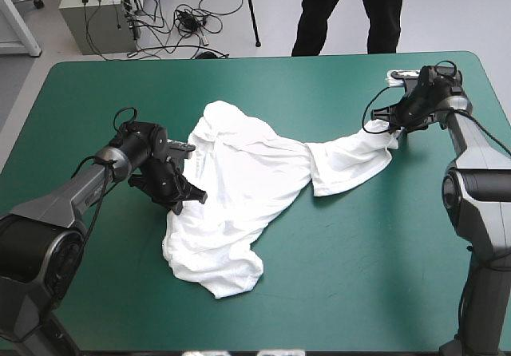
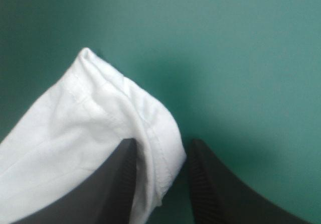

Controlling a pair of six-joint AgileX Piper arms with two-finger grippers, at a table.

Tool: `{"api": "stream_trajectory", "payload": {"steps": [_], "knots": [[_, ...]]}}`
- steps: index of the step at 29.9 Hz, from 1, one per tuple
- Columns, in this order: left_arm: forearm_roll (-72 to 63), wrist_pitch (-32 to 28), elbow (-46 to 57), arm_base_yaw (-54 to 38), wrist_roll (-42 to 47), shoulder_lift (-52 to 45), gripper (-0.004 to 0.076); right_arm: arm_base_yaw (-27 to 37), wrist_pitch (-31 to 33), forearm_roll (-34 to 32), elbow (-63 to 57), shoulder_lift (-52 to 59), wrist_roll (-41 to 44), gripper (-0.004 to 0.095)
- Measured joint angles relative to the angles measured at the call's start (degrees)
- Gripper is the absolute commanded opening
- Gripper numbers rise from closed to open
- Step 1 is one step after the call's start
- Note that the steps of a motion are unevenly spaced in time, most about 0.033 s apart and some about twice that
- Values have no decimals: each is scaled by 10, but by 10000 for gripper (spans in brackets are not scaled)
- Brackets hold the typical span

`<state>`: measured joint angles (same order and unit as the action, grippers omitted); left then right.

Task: Fold the cloth

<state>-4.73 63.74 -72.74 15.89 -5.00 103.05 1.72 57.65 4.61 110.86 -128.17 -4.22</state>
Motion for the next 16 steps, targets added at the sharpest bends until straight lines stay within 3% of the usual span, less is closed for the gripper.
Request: {"api": "stream_trajectory", "payload": {"steps": [2, 12, 16], "knots": [[0, -1, 0, 0, 0, 0, -9, 1, -4, 16, 0, -3, -13, -5], [35, -3, -11, 0, -4, -9, -9, 1, -12, 119, -4, 6, -43, -17], [61, 6, -41, 0, -5, -76, -9, 2, 16, 125, -17, 44, -44, -17]]}}
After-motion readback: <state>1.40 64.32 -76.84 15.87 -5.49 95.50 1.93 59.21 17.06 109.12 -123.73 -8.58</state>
